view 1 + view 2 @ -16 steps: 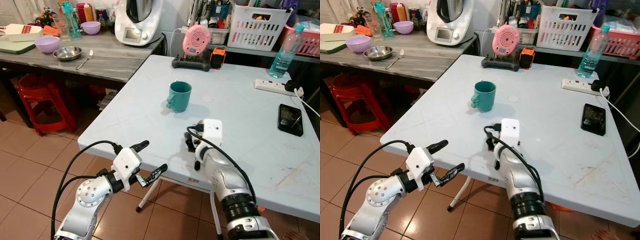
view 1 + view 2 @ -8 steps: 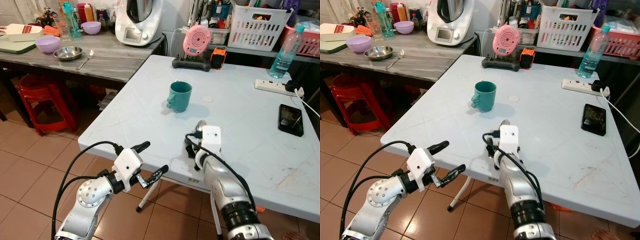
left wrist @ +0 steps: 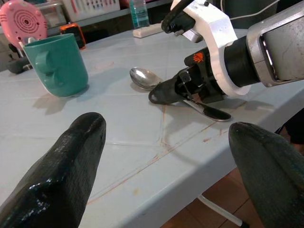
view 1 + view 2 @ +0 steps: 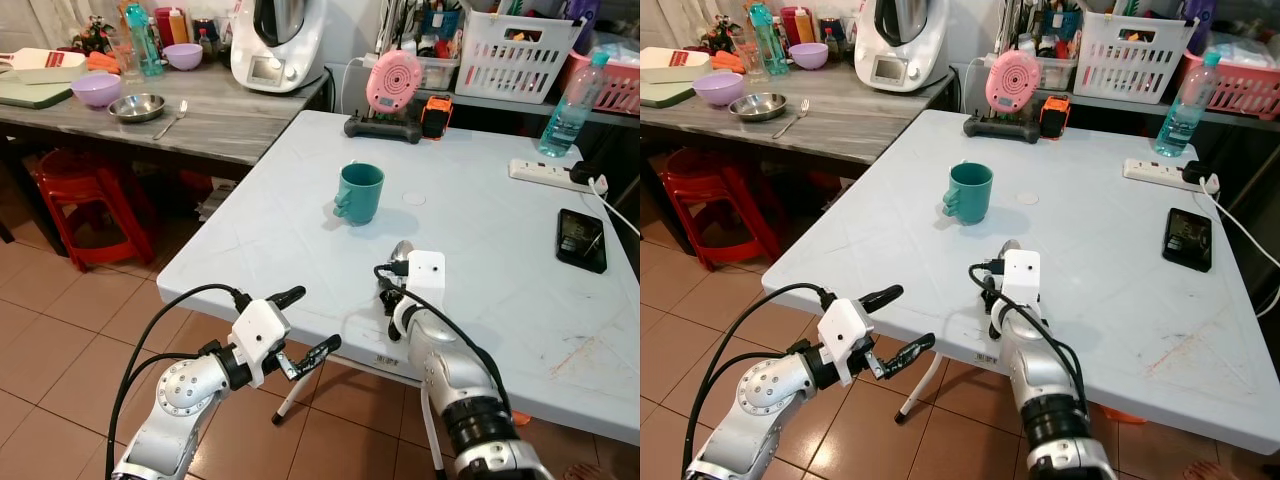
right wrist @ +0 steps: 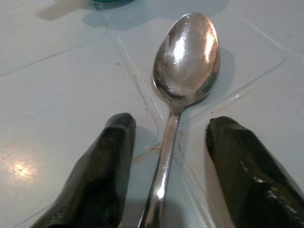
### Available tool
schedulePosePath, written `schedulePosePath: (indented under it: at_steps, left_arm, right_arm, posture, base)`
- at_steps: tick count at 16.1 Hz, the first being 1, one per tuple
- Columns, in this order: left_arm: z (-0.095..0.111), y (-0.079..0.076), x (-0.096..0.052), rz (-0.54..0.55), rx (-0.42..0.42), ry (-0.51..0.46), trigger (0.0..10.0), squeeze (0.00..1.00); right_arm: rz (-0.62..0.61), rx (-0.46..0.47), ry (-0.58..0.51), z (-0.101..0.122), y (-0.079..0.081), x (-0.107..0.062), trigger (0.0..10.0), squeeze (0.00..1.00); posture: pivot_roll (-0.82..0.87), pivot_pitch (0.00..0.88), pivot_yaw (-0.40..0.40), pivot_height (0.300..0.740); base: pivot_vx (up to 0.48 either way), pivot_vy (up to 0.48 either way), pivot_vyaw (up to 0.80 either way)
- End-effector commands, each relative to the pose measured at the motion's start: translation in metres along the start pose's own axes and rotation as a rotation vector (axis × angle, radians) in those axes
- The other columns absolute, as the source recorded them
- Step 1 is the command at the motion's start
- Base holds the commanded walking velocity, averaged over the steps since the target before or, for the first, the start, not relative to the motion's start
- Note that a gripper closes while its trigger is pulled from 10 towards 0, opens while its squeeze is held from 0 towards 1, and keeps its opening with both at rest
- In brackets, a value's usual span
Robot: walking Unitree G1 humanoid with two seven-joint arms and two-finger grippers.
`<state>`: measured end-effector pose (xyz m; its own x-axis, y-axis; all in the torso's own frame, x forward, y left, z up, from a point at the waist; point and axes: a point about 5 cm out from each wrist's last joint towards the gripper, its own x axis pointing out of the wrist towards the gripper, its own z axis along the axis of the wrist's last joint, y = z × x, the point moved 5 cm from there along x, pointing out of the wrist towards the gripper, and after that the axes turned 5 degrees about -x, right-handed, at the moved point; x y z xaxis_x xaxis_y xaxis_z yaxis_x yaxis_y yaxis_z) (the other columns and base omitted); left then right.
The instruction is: Setting the table
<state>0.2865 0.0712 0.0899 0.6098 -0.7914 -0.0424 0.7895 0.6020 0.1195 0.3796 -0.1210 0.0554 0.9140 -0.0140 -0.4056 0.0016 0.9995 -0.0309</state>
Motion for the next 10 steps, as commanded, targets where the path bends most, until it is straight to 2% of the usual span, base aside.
schedulePosePath:
  at_steps: [1, 4, 10]
  left_arm:
    - [0.002, -0.003, 0.002, -0.021, 0.004, -0.003, 10.0, 0.0]
    - [0.002, -0.002, 0.002, -0.025, 0.0, 0.003, 10.0, 0.0]
    - [-0.001, -0.007, 0.001, -0.048, -0.011, 0.012, 10.0, 0.0]
  right_arm:
    - [-0.027, -0.017, 0.039, -0.006, -0.007, 0.002, 0.0, 0.0]
    - [-0.04, -0.045, 0.068, -0.01, -0.014, 0.006, 0.0, 0.0]
    - [-0.058, -0.038, 0.102, -0.02, -0.025, 0.007, 0.0, 0.0]
  posture:
    - [0.03, 0.0, -0.004, 0.74]
    - [0.03, 0.0, -0.009, 0.74]
    - [0.03, 0.0, -0.01, 0.74]
  base:
    - [0.0, 0.0, 0.0]
    - [0.0, 0.0, 0.0]
    - [0.0, 0.0, 0.0]
